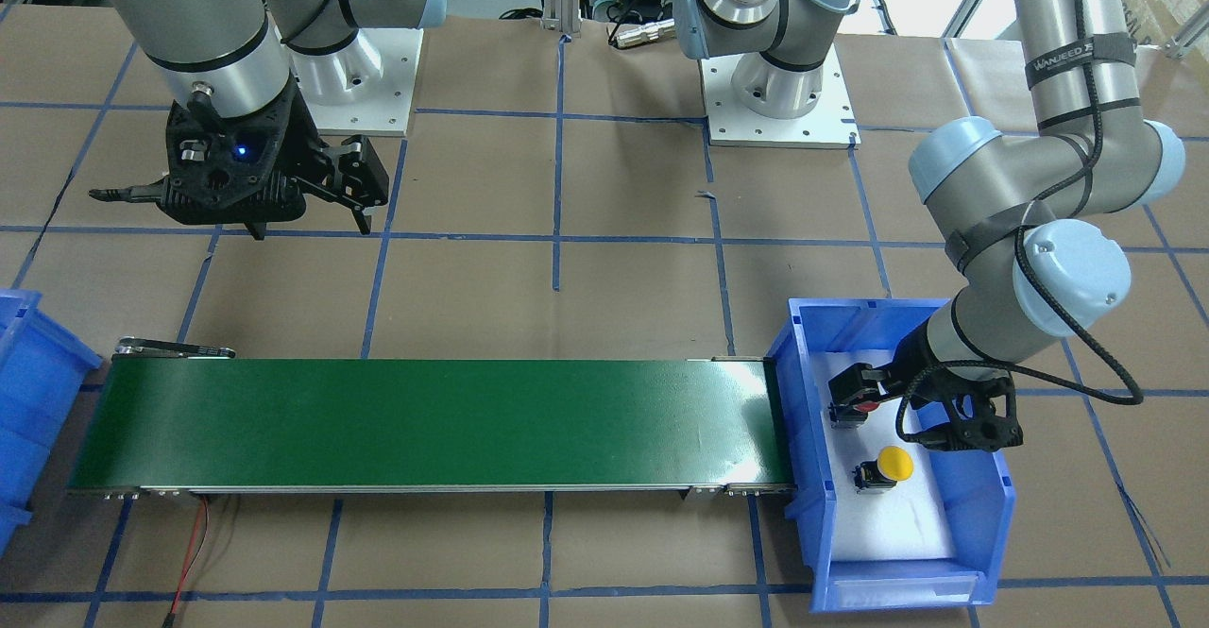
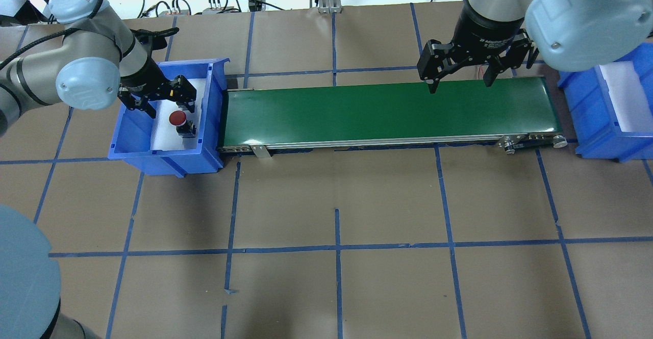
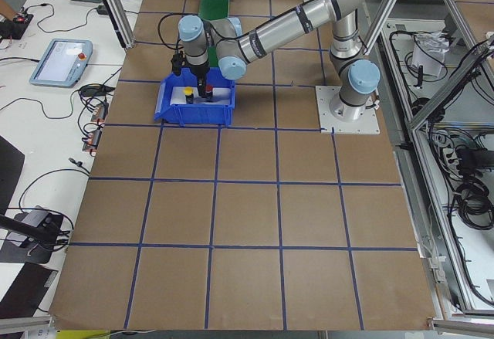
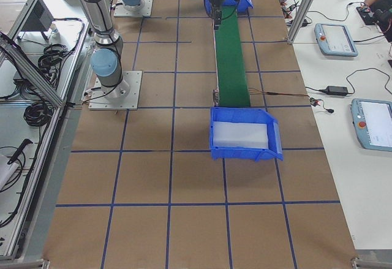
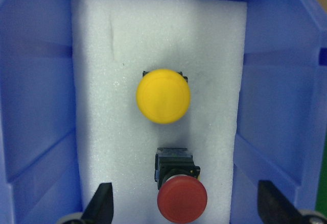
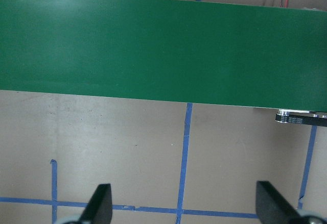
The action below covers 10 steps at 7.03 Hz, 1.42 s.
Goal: Transport two buttons from left to right
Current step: 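Lower the left gripper into the blue bin onto the red button, then grasp the red button with the left gripper and lift it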
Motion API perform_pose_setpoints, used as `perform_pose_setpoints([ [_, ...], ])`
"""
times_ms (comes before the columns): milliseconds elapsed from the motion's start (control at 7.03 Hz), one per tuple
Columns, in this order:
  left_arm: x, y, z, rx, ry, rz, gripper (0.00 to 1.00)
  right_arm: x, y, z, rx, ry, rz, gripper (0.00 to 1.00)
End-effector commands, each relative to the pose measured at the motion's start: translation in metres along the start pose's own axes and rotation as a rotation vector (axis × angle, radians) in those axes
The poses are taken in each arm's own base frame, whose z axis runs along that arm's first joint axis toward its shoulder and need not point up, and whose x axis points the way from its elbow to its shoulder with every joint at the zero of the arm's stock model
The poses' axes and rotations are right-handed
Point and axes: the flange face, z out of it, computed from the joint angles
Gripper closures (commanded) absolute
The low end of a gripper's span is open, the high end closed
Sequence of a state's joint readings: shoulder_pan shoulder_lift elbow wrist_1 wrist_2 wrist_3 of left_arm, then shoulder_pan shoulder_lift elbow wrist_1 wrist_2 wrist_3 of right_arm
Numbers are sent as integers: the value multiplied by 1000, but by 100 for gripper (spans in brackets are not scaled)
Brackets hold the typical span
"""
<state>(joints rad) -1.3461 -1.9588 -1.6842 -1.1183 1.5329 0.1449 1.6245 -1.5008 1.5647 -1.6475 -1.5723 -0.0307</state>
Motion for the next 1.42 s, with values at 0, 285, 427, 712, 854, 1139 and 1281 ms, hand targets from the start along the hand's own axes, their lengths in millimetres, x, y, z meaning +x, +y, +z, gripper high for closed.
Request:
perform_pose_setpoints([
  [0, -2, 3, 11, -24, -15, -14, 5, 0, 0, 0, 1, -2, 0, 0],
  [285, 2, 5, 14, -50, -10, -9, 66, 0, 0, 0, 1, -2, 2, 0],
  [427, 2, 5, 11, -45, -11, -9, 71, 0, 0, -1, 4, -3, 2, 0],
  [712, 2, 2, -9, -20, -6, -8, 74, 0, -1, -1, 3, -3, 3, 0],
  [854, 3, -3, -31, -7, -13, -6, 74, 0, -1, -1, 3, -3, 3, 0],
  [1139, 15, -22, -99, -33, -11, 2, 73, 0, -1, -1, 4, -4, 3, 0],
  [1281, 47, -26, -124, -53, -8, 13, 73, -1, -1, -2, 6, -9, 3, 0],
])
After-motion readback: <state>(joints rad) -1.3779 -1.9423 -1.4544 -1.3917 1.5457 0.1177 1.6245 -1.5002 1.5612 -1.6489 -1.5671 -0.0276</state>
